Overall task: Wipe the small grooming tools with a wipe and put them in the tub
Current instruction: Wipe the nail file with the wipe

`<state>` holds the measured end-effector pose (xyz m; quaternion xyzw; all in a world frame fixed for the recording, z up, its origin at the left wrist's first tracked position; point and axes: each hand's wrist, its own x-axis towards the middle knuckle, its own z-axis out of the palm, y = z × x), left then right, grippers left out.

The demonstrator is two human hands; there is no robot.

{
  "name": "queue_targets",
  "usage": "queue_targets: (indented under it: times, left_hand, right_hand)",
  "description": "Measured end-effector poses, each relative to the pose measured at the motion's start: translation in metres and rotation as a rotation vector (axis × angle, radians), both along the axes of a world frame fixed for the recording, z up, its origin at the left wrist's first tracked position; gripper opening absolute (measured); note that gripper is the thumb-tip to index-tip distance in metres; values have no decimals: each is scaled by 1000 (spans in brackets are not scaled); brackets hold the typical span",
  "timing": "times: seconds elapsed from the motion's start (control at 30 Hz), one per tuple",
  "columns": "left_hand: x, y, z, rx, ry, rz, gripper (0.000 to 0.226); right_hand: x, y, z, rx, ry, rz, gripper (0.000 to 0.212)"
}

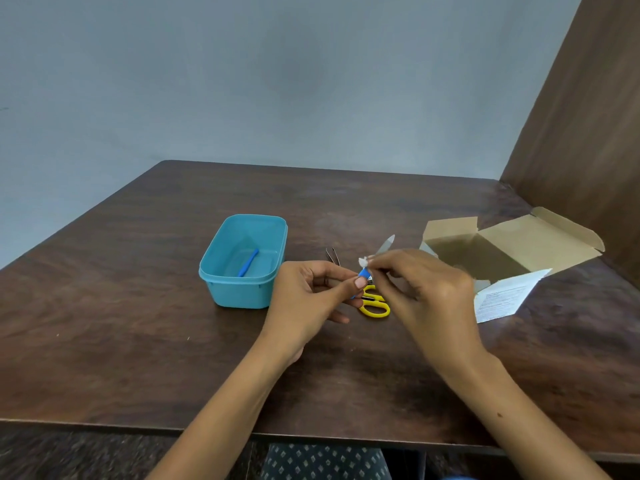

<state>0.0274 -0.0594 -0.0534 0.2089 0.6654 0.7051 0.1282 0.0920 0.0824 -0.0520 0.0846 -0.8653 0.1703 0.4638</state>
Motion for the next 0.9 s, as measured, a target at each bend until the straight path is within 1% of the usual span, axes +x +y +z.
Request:
queue_targets:
  times: [0.07,0.17,0.23,0.37,0.57,0.77,0.9]
  left_hand:
    - [0,0,-1,-6,23,6,6]
    - [0,1,-1,-11,46,13,8]
    - [0,1,-1,-17,61,16,8]
    - [0,0,-2,-25,67,21,9]
    - [0,0,0,-28,61,10,8]
    - [0,0,-1,-34,63,24,7]
    - [0,0,-1,-27,60,20,5]
  right_hand:
    - [-2,3,1,18,-5,-26,3]
    - [-5,8,6,-24,25,-68,7]
    - [-5,6,5,-33,22,-57,6]
    - [-4,1,-1,18,-23,-19,2]
    - [-7,15,9,-67,23,-75,6]
    - [-2,2,-2,-44,-14,-17,3]
    - [-4,6,2,-37,2,-51,4]
